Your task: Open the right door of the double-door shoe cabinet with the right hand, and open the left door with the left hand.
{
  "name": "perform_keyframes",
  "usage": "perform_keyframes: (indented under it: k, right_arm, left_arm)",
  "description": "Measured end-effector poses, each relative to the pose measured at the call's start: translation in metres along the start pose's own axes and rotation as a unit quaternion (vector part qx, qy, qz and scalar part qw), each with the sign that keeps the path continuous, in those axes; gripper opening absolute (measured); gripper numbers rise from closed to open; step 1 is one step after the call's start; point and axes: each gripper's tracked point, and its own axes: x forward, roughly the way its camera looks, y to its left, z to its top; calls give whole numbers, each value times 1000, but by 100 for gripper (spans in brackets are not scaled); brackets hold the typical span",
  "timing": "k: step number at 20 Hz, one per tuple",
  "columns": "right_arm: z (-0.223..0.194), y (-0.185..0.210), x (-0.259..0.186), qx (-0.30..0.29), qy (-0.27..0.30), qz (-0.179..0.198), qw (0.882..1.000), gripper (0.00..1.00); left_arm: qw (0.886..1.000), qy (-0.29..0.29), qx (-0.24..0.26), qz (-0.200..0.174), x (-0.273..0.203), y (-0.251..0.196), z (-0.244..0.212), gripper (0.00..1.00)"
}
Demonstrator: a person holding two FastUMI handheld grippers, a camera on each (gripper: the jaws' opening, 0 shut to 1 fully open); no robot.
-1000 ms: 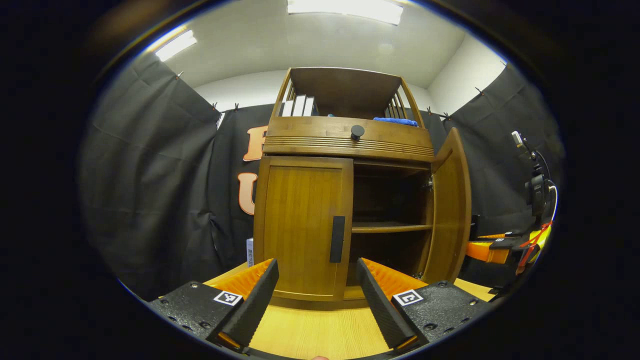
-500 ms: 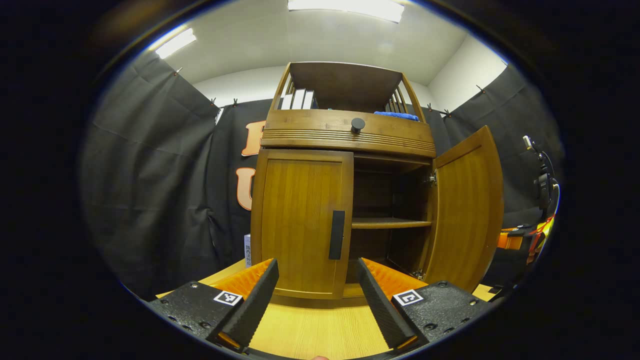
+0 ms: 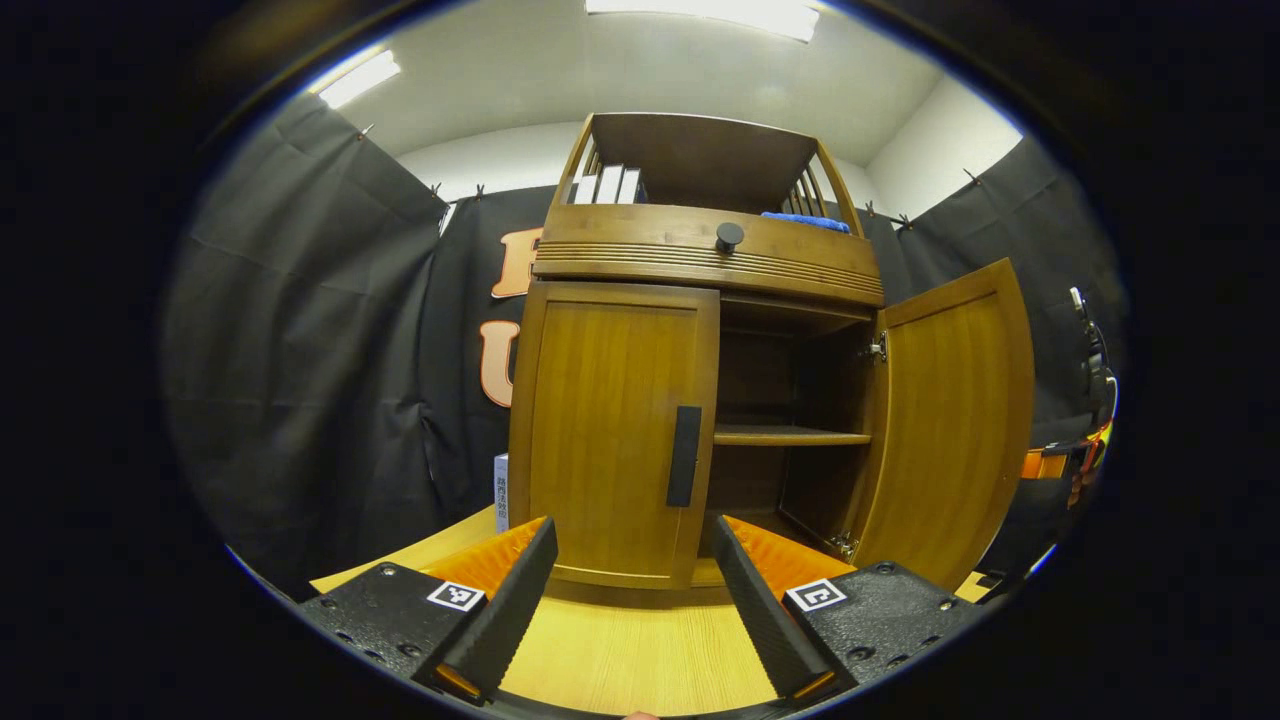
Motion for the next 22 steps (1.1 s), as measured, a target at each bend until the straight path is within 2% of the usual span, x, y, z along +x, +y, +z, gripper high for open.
perform_keyframes:
  k: [2, 3, 5, 6, 8, 9, 10, 11, 13, 14, 16, 17, 19, 20, 22]
  right_arm:
    - [0, -7, 2, -9, 4, 16, 1000, 13]
    - [0, -12, 3, -7, 6, 25, 1000, 12]
    - [1, -24, 5, 8, 10, 43, 999, 12]
    - [2, -25, 4, 12, 18, 49, 999, 17]
    - [-1, -26, 9, 6, 19, 62, 998, 28]
    - [-1, -26, 8, -2, 19, 63, 998, 28]
    - [0, -27, 6, -6, 19, 63, 998, 29]
    - [0, -27, 6, -4, 18, 62, 998, 25]
    - [-2, -24, 4, 5, 17, 57, 998, 29]
    - [-4, -23, 3, 4, 20, 53, 998, 25]
    - [-18, -25, -4, -5, 37, 43, 998, 29]
    - [-27, -26, -7, -2, 45, 38, 998, 24]
    - [-40, -22, -15, 13, 55, 28, 998, 20]
    - [-41, -20, -18, 19, 53, 21, 998, 25]
    - [-36, -18, -27, 17, 42, -3, 999, 24]
  left_arm:
    - [1000, -1, 0, 5, -3, 4, 0, 98]
    - [1000, -2, -1, 9, -4, 7, 0, 95]
    - [1000, -2, -3, 12, -4, 9, 2, 95]
    - [1000, -2, -4, 13, -5, 10, 2, 98]
    - [1000, -1, -2, 15, -5, 12, 2, 98]
    - [1000, -2, 0, 15, -7, 12, 2, 95]
    - [1000, -2, 0, 13, -7, 11, 3, 98]
    - [1000, -3, 0, 11, -8, 10, 3, 95]
    - [1000, -2, 0, 7, -10, 7, 3, 92]
    - [1000, -3, 2, 6, -11, 7, 4, 94]
    - [1000, -6, 4, 6, -12, 9, 7, 95]
    - [1000, -7, 5, 7, -13, 9, 6, 92]
    - [1000, -9, 4, 4, -12, 8, 6, 92]
    - [1000, -8, 2, 3, -12, 7, 6, 92]
    - [1000, -5, -2, -1, -11, 4, 4, 92]
